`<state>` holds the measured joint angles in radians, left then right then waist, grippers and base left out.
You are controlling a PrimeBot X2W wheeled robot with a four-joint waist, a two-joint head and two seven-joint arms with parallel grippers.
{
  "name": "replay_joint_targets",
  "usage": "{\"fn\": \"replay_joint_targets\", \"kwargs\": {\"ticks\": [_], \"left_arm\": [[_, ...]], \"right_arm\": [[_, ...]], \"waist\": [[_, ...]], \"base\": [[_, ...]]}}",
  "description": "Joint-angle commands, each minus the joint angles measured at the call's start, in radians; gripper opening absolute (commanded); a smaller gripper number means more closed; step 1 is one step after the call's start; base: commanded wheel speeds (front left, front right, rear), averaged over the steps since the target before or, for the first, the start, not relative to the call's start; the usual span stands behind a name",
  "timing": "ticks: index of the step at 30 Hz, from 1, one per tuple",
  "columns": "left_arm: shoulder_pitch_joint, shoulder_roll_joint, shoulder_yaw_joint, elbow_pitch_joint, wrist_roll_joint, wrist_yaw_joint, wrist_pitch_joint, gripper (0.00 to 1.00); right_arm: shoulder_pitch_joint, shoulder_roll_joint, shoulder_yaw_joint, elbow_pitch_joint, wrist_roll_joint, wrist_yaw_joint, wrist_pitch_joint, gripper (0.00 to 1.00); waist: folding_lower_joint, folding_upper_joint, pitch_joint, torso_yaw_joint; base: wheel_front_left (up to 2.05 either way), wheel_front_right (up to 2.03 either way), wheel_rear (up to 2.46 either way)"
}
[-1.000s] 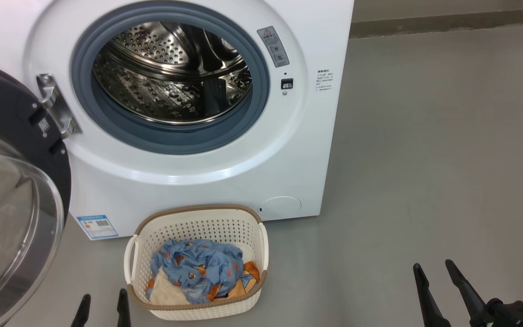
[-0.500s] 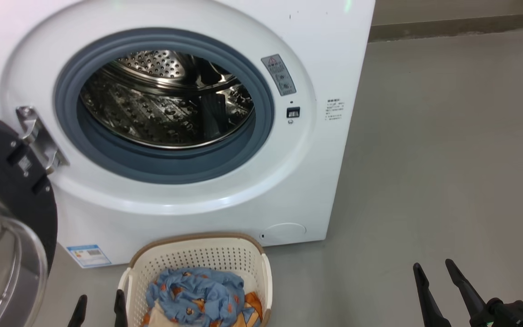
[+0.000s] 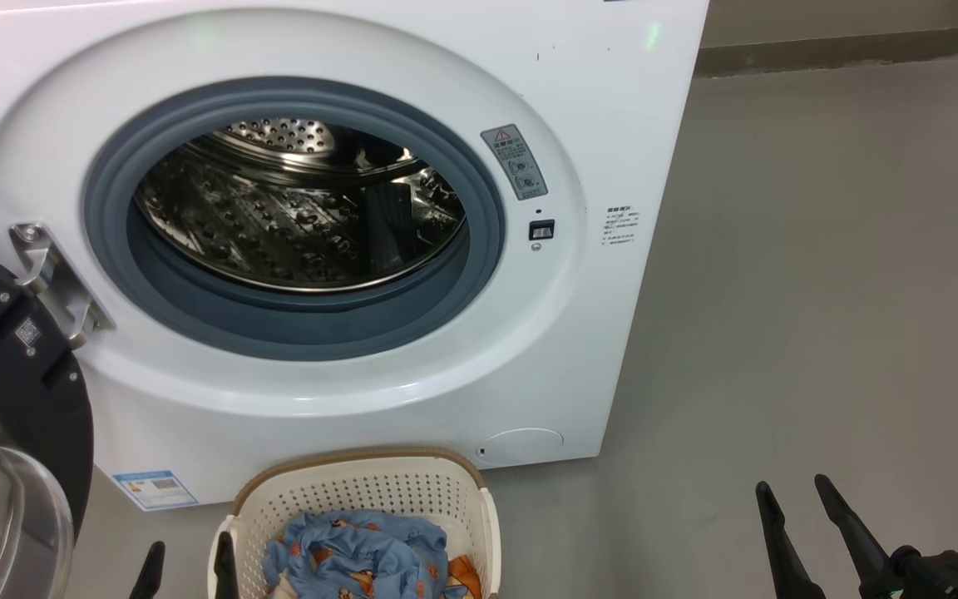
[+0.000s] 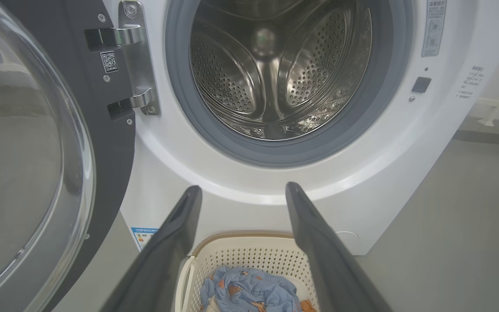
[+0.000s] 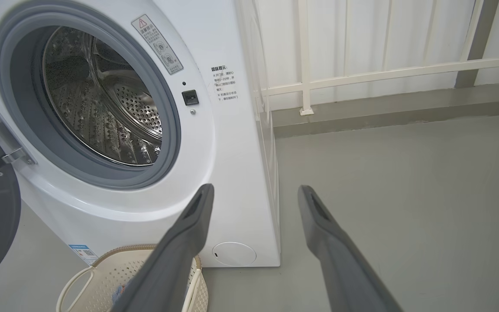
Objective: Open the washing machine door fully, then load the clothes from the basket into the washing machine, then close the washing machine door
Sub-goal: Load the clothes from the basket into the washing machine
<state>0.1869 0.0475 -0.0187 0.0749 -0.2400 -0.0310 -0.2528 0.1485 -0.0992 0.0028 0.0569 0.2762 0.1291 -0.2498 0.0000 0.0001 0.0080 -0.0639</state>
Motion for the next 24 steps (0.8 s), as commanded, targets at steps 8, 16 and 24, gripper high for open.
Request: {"fn": "replay_joint_targets", "kwargs": {"ticks": [8, 16, 24], "left_arm": [[-0.014, 0.003, 0.031, -0.022, 0.016, -0.006, -0.009, 1.0], [-0.032, 0.003, 0.021, 0.032, 0.027, -0.028, -0.009, 1.0], [-0.164, 0.004, -0.041, 0.282, 0.027, -0.059, -0.008, 1.0]], "right_arm": [[-0.019, -0.008, 0.028, -0.022, 0.006, 0.002, -0.012, 1.0], [-0.036, -0.003, 0.034, -0.025, 0.016, 0.002, -0.012, 1.0], [-0.089, -0.009, 0.048, -0.029, 0.036, 0.002, -0.012, 1.0]], "waist": [[0.0, -0.0001, 0.006, -0.006], [0.0, -0.0001, 0.053, -0.025], [0.0, -0.0001, 0.162, -0.053]], "base": [[0.0, 0.0, 0.0], [0.0, 0.0, 0.0], [0.0, 0.0, 0.0]]}}
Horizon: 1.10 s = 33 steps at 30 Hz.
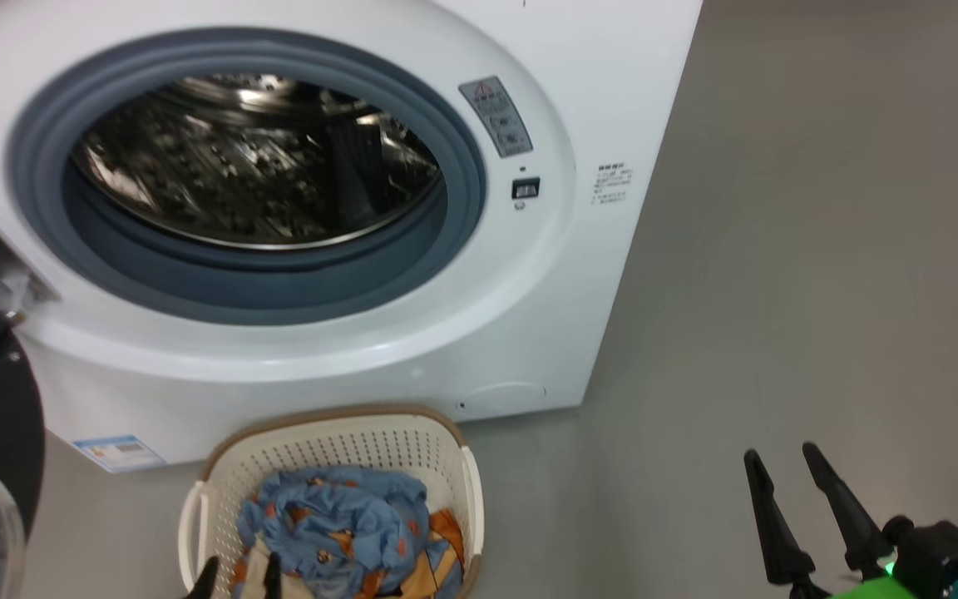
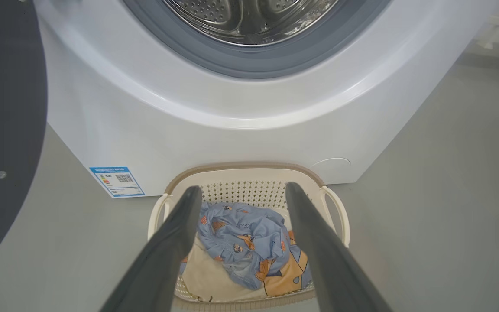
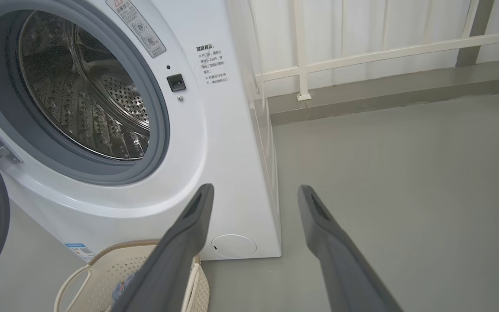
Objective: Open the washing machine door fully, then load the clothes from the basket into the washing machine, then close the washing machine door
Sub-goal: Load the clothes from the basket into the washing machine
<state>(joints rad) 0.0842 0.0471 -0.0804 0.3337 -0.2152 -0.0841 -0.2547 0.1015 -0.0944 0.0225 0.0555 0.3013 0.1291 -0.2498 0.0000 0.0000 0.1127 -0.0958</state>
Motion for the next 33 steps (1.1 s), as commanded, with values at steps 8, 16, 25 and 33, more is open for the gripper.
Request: {"fn": "replay_joint_targets", "kwargs": {"ticks": [8, 16, 25, 33], "left_arm": [[-0.245, 0.014, -0.035, 0.266, -0.039, -0.037, 0.055, 1.0], [-0.423, 0.03, -0.059, 0.482, -0.07, -0.043, 0.075, 1.0], [-0.581, 0.025, -0.051, 0.696, -0.092, -0.023, 0.075, 1.0], [-0.689, 0.018, -0.044, 0.834, -0.117, -0.001, 0.072, 1.0]], "right_arm": [[-0.105, -0.021, 0.037, -0.028, 0.036, 0.002, -0.012, 1.0], [-0.167, -0.038, 0.04, -0.029, 0.057, 0.002, -0.012, 1.0], [-0.215, -0.064, 0.03, -0.04, 0.074, 0.002, -0.012, 1.0], [-0.247, -0.085, 0.027, -0.059, 0.088, 0.002, -0.012, 1.0]], "waist": [[0.0, 0.0, 0.165, -0.05], [0.0, 0.0, 0.269, -0.069], [0.0, 0.0, 0.359, -0.073], [0.0, 0.0, 0.43, -0.076]], "base": [[0.0, 0.0, 0.0], [0.0, 0.0, 0.0], [0.0, 0.0, 0.0], [0.0, 0.0, 0.0]]}}
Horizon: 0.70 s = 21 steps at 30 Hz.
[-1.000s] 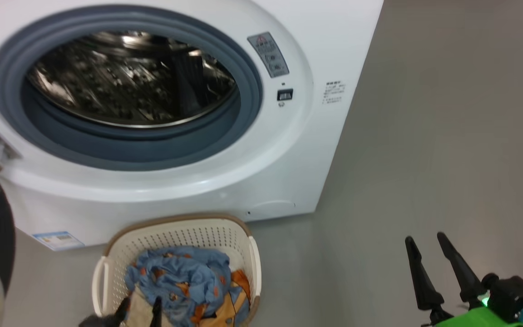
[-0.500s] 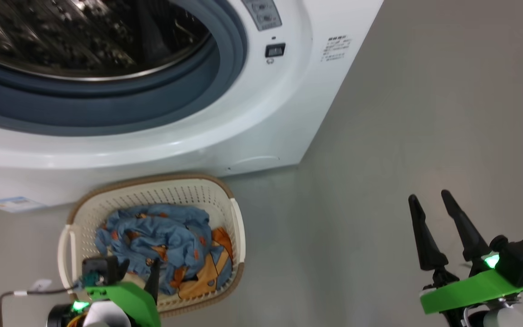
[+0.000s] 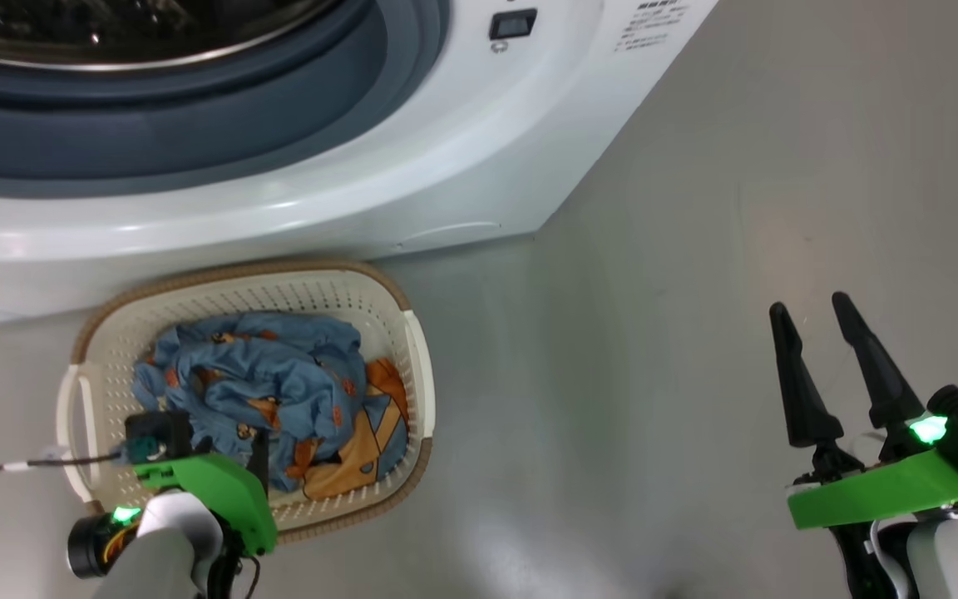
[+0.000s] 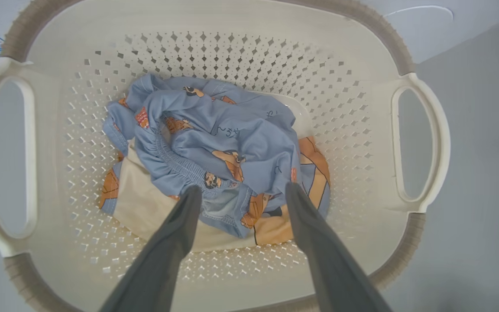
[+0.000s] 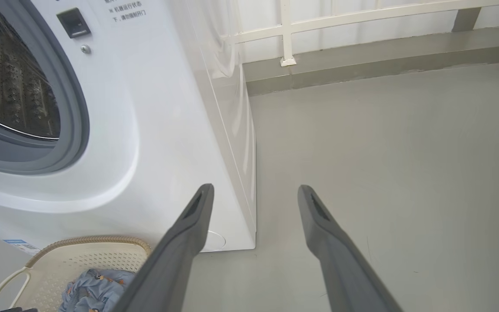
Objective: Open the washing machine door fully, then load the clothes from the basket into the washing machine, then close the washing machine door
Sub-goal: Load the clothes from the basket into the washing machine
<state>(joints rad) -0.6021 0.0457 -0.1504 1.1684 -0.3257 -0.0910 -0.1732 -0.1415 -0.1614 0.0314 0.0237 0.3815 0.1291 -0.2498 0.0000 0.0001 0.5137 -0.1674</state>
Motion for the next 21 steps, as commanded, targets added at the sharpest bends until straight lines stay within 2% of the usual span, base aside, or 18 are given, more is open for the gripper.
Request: {"fn": "replay_joint_targets", "kwargs": {"ticks": [1, 11, 21], "left_arm": [[-0.015, 0.019, 0.03, 0.015, -0.012, 0.01, -0.005, 1.0], [-0.106, 0.029, 0.052, 0.092, -0.045, 0.063, 0.033, 1.0], [-0.14, 0.038, 0.059, 0.111, -0.065, 0.089, 0.044, 1.0]], "right_arm": [[-0.008, -0.021, 0.017, -0.029, 0.01, 0.002, -0.012, 1.0], [-0.038, -0.042, 0.005, -0.049, 0.023, 0.002, -0.012, 1.0], [-0.06, -0.053, 0.002, -0.062, 0.031, 0.002, -0.012, 1.0]], "waist": [[0.0, -0.0001, 0.04, -0.006], [0.0, -0.0001, 0.135, -0.013], [0.0, -0.0001, 0.191, -0.028]], "base": [[0.0, 0.0, 0.0], [0.0, 0.0, 0.0], [0.0, 0.0, 0.0]]}}
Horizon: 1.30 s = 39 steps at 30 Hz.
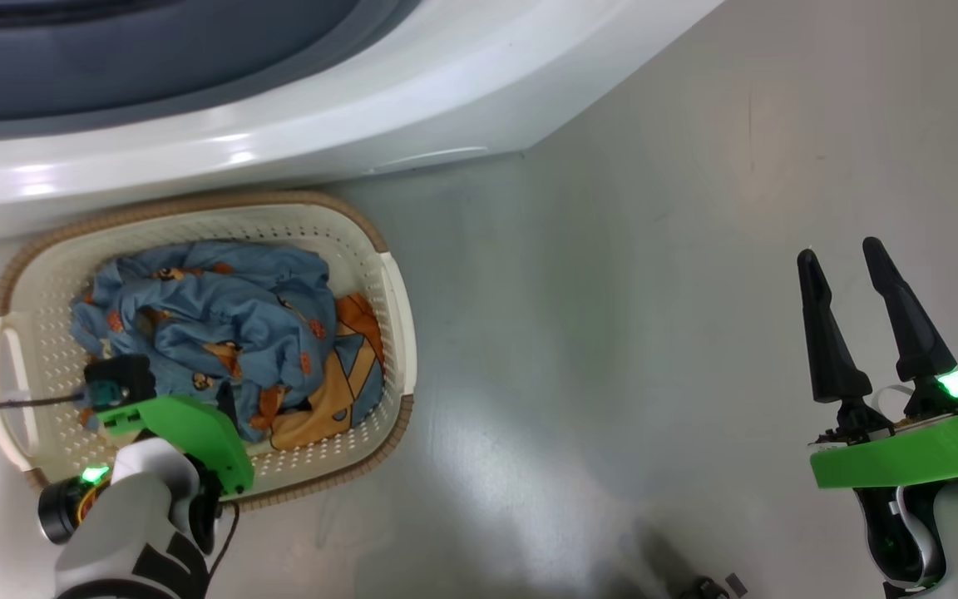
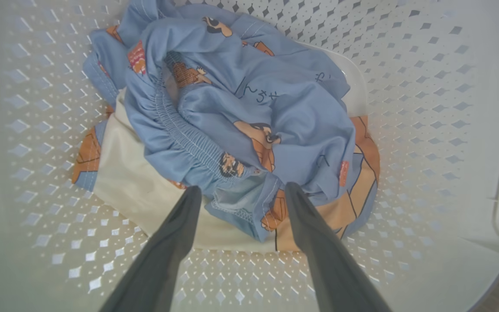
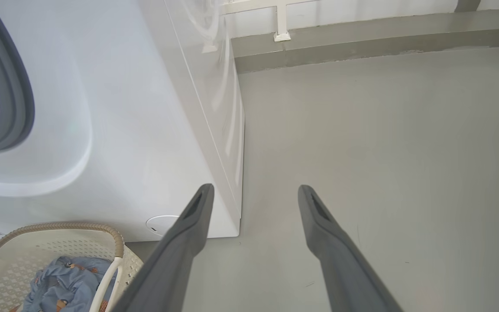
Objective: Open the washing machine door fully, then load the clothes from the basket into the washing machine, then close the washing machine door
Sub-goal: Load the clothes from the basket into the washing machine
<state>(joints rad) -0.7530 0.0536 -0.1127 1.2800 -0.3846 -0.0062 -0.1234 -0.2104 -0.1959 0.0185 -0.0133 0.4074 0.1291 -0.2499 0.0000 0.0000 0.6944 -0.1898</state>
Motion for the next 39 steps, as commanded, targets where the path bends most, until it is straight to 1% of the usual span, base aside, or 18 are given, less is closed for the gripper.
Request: {"fn": "replay_joint_targets", "kwargs": {"ticks": [1, 13, 21, 34, 35, 36, 37, 39], "left_arm": [[0.007, 0.031, 0.022, 0.0, -0.008, 0.005, -0.007, 1.0], [-0.054, 0.05, 0.013, 0.006, -0.017, 0.022, -0.018, 1.0], [-0.09, 0.062, 0.005, 0.008, -0.02, 0.026, -0.032, 1.0], [-0.121, 0.045, -0.036, 0.01, -0.007, 0.029, -0.058, 1.0], [-0.121, 0.045, -0.039, 0.01, -0.006, 0.03, -0.059, 0.93], [-0.121, 0.044, -0.041, 0.01, -0.005, 0.032, -0.059, 0.79], [-0.121, 0.043, -0.045, 0.01, -0.003, 0.035, -0.06, 0.7], [-0.121, 0.04, -0.052, 0.01, 0.0, 0.039, -0.06, 0.47]], "right_arm": [[0.008, -0.019, 0.013, -0.026, 0.006, 0.002, -0.012, 1.0], [-0.013, -0.019, 0.007, -0.048, 0.017, 0.002, -0.012, 1.0], [-0.025, -0.02, 0.003, -0.054, 0.024, 0.002, -0.012, 1.0], [-0.037, -0.019, -0.009, -0.063, 0.036, 0.002, -0.012, 1.0], [-0.037, -0.019, -0.01, -0.064, 0.038, 0.002, -0.012, 1.0], [-0.038, -0.018, -0.012, -0.065, 0.039, 0.002, -0.012, 1.0], [-0.038, -0.019, -0.014, -0.066, 0.04, 0.002, -0.012, 1.0], [-0.038, -0.02, -0.018, -0.067, 0.041, 0.002, -0.012, 1.0]], "waist": [[0.0, 0.0, 0.016, -0.008], [0.0, 0.0, 0.101, -0.027], [0.0, 0.0, 0.144, -0.032], [0.0, 0.0, 0.178, -0.036], [0.0, 0.0, 0.178, -0.037], [0.0, 0.0, 0.179, -0.037], [0.0, 0.0, 0.18, -0.037], [0.0, 0.0, 0.181, -0.037]], "base": [[0.0, 0.0, 0.0], [0.0, 0.0, 0.0], [0.0, 0.0, 0.0], [0.0, 0.0, 0.0], [0.0, 0.0, 0.0], [0.0, 0.0, 0.0], [0.0, 0.0, 0.0], [0.0, 0.0, 0.0]]}}
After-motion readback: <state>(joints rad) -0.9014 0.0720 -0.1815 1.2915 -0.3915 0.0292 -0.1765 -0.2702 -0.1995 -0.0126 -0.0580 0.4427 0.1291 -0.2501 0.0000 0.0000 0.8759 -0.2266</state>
